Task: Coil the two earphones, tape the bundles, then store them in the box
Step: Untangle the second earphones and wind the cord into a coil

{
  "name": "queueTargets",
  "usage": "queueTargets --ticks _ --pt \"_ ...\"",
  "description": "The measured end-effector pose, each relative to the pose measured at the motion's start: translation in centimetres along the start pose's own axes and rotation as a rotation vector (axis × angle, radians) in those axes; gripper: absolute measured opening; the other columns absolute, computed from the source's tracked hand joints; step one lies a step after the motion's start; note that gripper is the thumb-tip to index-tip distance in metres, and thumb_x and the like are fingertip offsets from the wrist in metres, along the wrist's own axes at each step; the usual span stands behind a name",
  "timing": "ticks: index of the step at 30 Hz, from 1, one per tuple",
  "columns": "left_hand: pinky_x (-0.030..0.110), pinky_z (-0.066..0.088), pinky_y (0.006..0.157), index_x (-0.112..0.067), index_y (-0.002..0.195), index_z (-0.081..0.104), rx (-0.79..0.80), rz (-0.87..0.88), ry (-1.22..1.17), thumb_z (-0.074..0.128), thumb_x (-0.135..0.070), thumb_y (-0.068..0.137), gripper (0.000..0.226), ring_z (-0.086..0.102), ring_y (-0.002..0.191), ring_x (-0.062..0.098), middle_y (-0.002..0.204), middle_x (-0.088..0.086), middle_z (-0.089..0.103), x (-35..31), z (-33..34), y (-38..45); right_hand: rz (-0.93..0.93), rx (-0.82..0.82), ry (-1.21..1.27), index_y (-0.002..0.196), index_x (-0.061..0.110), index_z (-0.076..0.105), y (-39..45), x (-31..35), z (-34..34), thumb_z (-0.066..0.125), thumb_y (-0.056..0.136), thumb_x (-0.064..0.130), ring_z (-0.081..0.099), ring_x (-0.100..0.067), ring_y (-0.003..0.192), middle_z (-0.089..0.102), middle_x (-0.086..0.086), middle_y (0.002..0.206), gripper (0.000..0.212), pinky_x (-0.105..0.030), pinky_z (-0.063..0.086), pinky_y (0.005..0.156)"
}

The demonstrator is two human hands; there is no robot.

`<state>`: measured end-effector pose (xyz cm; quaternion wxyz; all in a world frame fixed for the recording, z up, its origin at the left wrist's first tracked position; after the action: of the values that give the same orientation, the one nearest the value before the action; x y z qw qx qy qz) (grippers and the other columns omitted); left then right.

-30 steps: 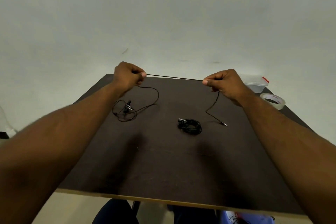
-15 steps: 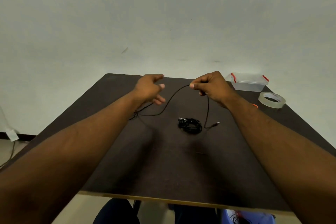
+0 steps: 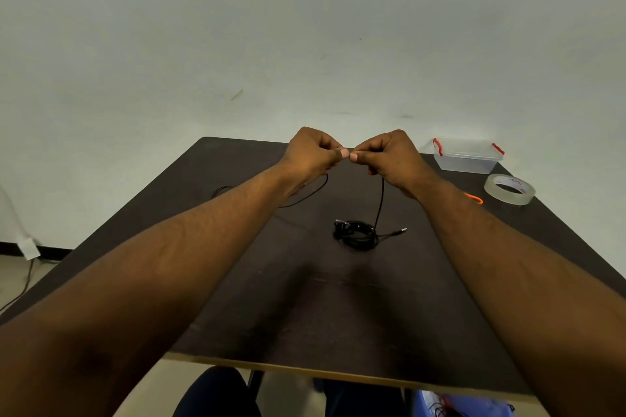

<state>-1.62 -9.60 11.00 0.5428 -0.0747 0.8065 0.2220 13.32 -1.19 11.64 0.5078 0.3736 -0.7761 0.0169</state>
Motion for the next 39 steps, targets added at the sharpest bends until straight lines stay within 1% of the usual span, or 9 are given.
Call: queueTargets --ticks 2,6,11,16,19,25,33,36,39 --pt "0.016 0.040 0.050 -0.005 0.076 0.069 -0.021 0.013 0.078 0.073 -0.019 0.084 0.017 0.049 0.045 -0.001 0.051 -0.011 0.056 -0.1 -0.1 0.3 -0.001 0.010 -0.009 0.084 0.017 0.078 0.0 0.2 0.3 0.075 0.082 0.017 0.058 0.001 0.054 0.074 0.003 0.075 0.004 -0.015 0.049 0.055" --pt "0.017 0.037 0.054 -0.015 0.078 0.064 -0.073 0.068 0.275 0.066 -0.023 0.090 0.014 0.052 0.063 0.002 0.070 -0.009 0.059 -0.5 -1.0 1.4 0.019 -0.015 0.036 0.082 0.018 0.077 -0.2 0.6 -0.1 0.075 0.082 0.017 0.056 -0.002 0.052 0.074 -0.002 0.078 0.002 -0.019 0.053 0.058" --pt "0.019 0.038 0.060 -0.013 0.083 0.065 -0.272 0.004 0.300 0.062 -0.019 0.092 0.011 0.052 0.071 0.005 0.076 -0.007 0.058 0.8 -7.7 3.4 0.041 -0.073 0.082 0.079 0.023 0.076 -1.2 0.1 -3.3 0.075 0.082 0.019 0.057 -0.002 0.051 0.075 0.011 0.078 0.005 -0.016 0.051 0.055" --pt "0.026 0.040 0.072 -0.011 0.081 0.065 -0.360 -0.057 0.329 0.066 -0.019 0.090 0.012 0.055 0.077 0.015 0.079 0.001 0.060 2.7 -12.2 4.3 0.066 0.025 0.038 0.071 0.025 0.076 -1.7 0.1 -3.8 0.076 0.081 0.020 0.059 -0.001 0.055 0.072 0.005 0.067 0.011 -0.016 0.050 0.057" --pt "0.028 0.041 0.073 -0.008 0.083 0.066 -0.367 -0.083 0.342 0.066 -0.019 0.090 0.013 0.055 0.079 0.019 0.079 0.005 0.060 3.5 -13.7 4.2 0.100 0.050 0.017 0.067 0.025 0.077 -1.8 -0.1 -3.7 0.078 0.078 0.024 0.062 0.001 0.057 0.074 0.005 0.073 0.011 -0.014 0.052 0.058" --pt "0.029 0.041 0.075 -0.003 0.088 0.067 -0.388 -0.109 0.388 0.067 -0.019 0.090 0.016 0.056 0.084 0.020 0.088 0.009 0.063 4.7 -14.7 3.7 0.212 0.231 0.030 0.077 0.016 0.077 -2.6 -0.5 -2.7 0.076 0.080 0.021 0.057 -0.011 0.064 0.070 -0.013 0.080 0.006 -0.027 0.052 0.065" --pt "0.029 0.041 0.074 0.000 0.093 0.068 -0.402 -0.106 0.397 0.066 -0.018 0.090 0.018 0.056 0.084 0.021 0.093 0.014 0.065 5.1 -14.6 3.5 0.316 0.394 0.077 0.079 0.015 0.076 -3.3 -0.6 -2.2 0.075 0.080 0.020 0.061 -0.007 0.061 0.066 -0.001 0.067 0.005 -0.029 0.053 0.066" --pt "0.029 0.043 0.079 -0.003 0.103 0.068 -0.354 -0.131 0.414 0.065 -0.015 0.090 0.017 0.058 0.093 0.023 0.112 0.018 0.065 5.1 -13.5 3.0 0.322 0.381 0.129 0.078 0.015 0.077 -3.3 -0.8 -1.9 0.074 0.081 0.018 0.061 -0.007 0.060 0.066 -0.002 0.066 0.005 -0.026 0.052 0.061" --pt "0.036 0.035 0.108 -0.016 0.137 0.050 -0.153 -0.150 0.601 0.064 -0.026 0.091 0.050 0.039 0.133 0.034 0.152 0.015 0.031 4.5 -9.7 1.7 0.323 0.346 0.196 0.078 0.014 0.076 -3.4 -1.3 -1.1 0.072 0.084 0.018 0.062 -0.010 0.061 0.066 -0.002 0.066 0.008 -0.025 0.051 0.058"
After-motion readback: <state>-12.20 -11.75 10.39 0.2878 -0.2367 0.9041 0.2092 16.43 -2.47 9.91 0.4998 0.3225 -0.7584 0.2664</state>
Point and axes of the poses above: each hand's wrist, its own y-axis towards the middle knuckle, its own z-axis out of the palm, x = y × z, the point moved 3 cm from there along y, towards the middle knuckle
